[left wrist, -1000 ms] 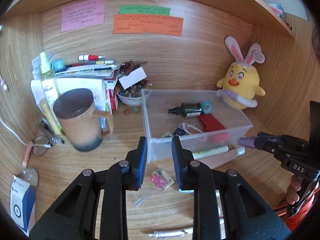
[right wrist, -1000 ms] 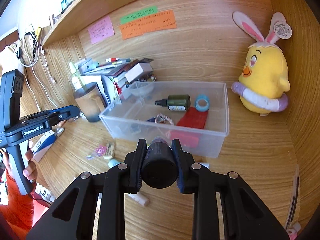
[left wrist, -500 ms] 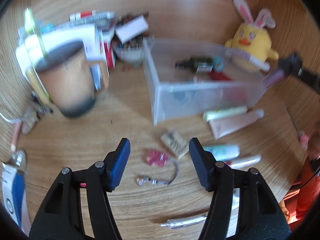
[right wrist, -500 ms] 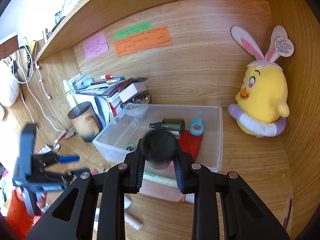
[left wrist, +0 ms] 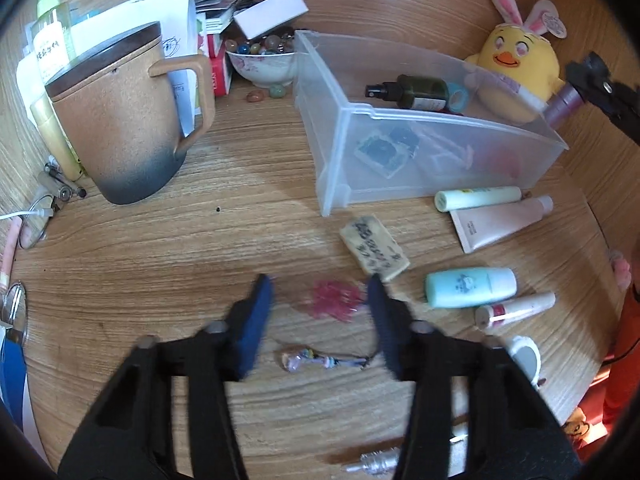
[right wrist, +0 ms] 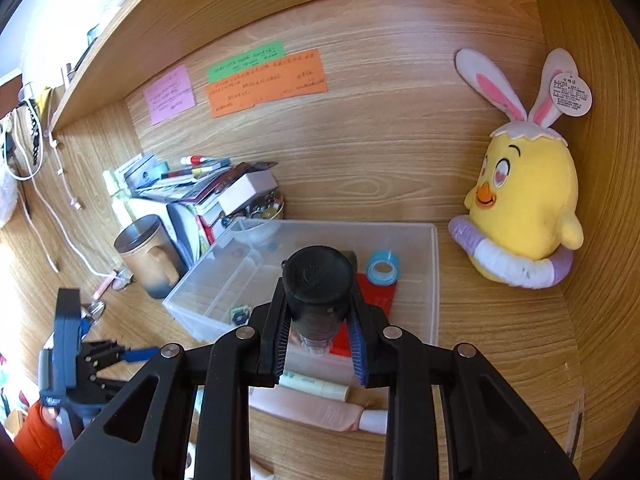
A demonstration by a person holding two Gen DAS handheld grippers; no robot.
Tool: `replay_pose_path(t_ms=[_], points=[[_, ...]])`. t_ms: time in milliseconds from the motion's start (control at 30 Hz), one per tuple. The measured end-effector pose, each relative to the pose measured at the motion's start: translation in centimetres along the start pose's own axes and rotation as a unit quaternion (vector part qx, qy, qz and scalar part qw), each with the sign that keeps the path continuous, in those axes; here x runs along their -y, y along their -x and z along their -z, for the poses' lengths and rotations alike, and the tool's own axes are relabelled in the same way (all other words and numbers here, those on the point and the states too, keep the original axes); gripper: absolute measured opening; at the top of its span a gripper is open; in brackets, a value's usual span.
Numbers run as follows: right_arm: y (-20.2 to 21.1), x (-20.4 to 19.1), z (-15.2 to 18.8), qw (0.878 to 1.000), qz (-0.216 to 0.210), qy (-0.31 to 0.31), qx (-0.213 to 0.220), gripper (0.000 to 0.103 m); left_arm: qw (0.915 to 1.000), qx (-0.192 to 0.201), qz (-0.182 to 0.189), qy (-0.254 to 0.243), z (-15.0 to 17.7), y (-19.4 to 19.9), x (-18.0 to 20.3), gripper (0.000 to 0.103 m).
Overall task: Organize objects
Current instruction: 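Lift the pink charm and purple tube toward the clear bin with both tools, then open the right tool over the bin, then open the left tool to drop the charm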
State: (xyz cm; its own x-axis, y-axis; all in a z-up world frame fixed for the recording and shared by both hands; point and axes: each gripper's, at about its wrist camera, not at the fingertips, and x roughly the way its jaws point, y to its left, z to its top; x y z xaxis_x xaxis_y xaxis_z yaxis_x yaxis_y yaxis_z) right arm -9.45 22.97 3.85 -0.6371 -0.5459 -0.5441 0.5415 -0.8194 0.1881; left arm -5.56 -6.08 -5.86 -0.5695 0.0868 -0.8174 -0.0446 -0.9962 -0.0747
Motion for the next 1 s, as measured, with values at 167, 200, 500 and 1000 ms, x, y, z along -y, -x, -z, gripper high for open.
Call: replay_pose_path(t_ms=[167, 200, 500, 1000], points=[[-0.7, 0.3, -0.7, 1.000, 0.014, 0.002, 0.000, 0.024, 0.9999, 0.006, -0.008, -0.006, 0.5, 0.2, 0.0, 0.028], [-1.0, 0.4, -0.8, 1.000, 0.017, 0.003, -0.004, 0.024, 1.0000, 0.006, -0.007, -0.003, 0.4, 0.2, -0.2, 0.027], [-5.1, 1.7, 0.0, 0.997, 0.033, -0.005, -0.063, 0.024, 0.9986, 0.040, -0.001, 0.033, -1.1, 2.3, -1.8, 0.019], [-6.5, 2.6, 0.7, 0.995, 0.027, -0.019, -0.093, 0.027, 0.9888, 0.142, 0.003, 0.043, -6.6, 8.2, -1.9, 0.019]])
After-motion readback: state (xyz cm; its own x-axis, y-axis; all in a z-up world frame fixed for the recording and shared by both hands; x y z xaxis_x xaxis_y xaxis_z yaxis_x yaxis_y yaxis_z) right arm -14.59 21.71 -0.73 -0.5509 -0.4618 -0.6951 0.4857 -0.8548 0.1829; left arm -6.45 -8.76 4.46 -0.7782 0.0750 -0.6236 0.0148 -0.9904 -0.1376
